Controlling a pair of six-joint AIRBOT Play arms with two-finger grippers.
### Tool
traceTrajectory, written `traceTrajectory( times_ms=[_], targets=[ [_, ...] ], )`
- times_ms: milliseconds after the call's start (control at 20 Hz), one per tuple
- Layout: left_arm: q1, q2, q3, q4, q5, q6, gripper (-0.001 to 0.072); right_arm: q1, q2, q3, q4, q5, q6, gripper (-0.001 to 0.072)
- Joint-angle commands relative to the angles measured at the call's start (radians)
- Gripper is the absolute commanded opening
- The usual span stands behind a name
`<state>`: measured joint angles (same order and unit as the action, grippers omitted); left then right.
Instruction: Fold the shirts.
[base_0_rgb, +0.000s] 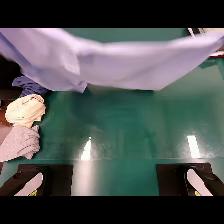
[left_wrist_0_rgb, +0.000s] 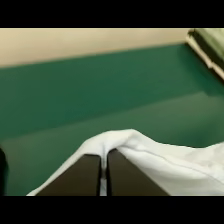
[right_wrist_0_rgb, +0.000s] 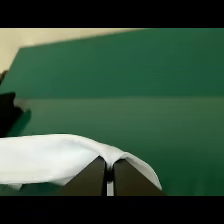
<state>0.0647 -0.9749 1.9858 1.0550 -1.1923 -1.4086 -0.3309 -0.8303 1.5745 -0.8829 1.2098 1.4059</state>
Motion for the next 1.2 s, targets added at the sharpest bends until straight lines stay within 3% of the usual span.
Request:
traceTrajectory(
  times_ms=[0,200,400,650,800,950,1150],
  targets=[
    [0.006,0.033,0.266,-0.003,0.008,0.002,0.0023,-0.087,0.047,0.282,-0.002,0.047,0.013,0.0015],
    [0.007,0.143,0.266,-0.019,0.076,0.002,0.0022,-0.195,0.042,0.501,-0.003,0.087,0.033,0.0015],
    [0.007,0.146,0.214,-0.019,0.023,0.001,0.0022,-0.275,-0.039,0.626,-0.008,0.265,0.085,0.0014],
    [0.006,0.081,-0.253,-0.038,-0.093,-0.017,0.0023,-0.207,-0.173,0.368,-0.045,0.444,0.121,0.0013],
    [0.006,-0.077,-0.455,-0.102,-0.175,-0.003,0.0023,-0.031,-0.332,0.218,-0.286,0.547,0.15,0.0013],
    [0.006,-0.268,-0.524,-0.117,-0.168,0.003,0.0024,0.118,-0.504,0.127,-0.439,0.544,0.158,0.0013],
    [0.006,-0.495,-0.523,-0.172,0.0,0.086,0.0024,0.204,-0.721,0.115,-0.453,0.351,0.158,0.0014]
  ],
)
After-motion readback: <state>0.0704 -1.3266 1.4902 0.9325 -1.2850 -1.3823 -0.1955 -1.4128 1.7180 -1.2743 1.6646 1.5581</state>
